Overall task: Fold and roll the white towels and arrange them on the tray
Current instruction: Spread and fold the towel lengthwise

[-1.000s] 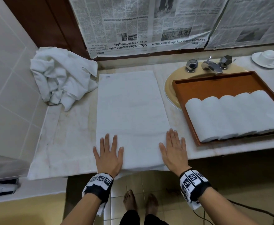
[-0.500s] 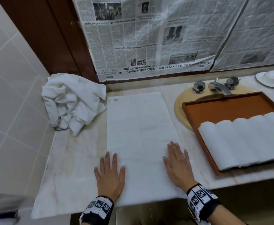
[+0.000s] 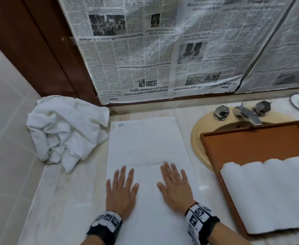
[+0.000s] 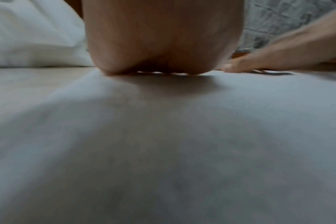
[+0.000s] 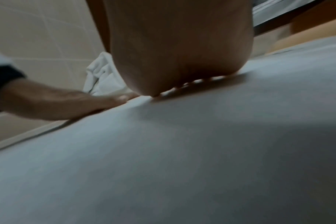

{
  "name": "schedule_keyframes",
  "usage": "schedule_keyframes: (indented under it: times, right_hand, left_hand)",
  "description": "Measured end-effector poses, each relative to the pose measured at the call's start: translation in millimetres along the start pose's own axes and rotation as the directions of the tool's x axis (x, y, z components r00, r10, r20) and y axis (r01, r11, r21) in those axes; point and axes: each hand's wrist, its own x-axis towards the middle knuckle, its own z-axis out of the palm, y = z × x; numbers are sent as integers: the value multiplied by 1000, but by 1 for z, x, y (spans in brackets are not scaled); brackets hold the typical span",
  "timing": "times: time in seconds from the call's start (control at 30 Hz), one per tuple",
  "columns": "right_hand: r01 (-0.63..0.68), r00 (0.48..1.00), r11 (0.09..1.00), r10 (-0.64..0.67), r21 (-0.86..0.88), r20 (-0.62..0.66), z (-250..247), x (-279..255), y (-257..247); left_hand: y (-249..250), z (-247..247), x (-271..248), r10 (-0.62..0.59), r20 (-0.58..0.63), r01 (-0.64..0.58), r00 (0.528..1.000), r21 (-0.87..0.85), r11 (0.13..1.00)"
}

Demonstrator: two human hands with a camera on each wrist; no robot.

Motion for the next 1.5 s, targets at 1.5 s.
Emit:
schedule_keyframes:
  times: [1.5]
  right_hand:
    - [-295, 949, 955, 291, -20, -118, -108, 133, 65]
  left_hand:
    - [91, -93, 241, 142, -57, -150, 988, -187, 971]
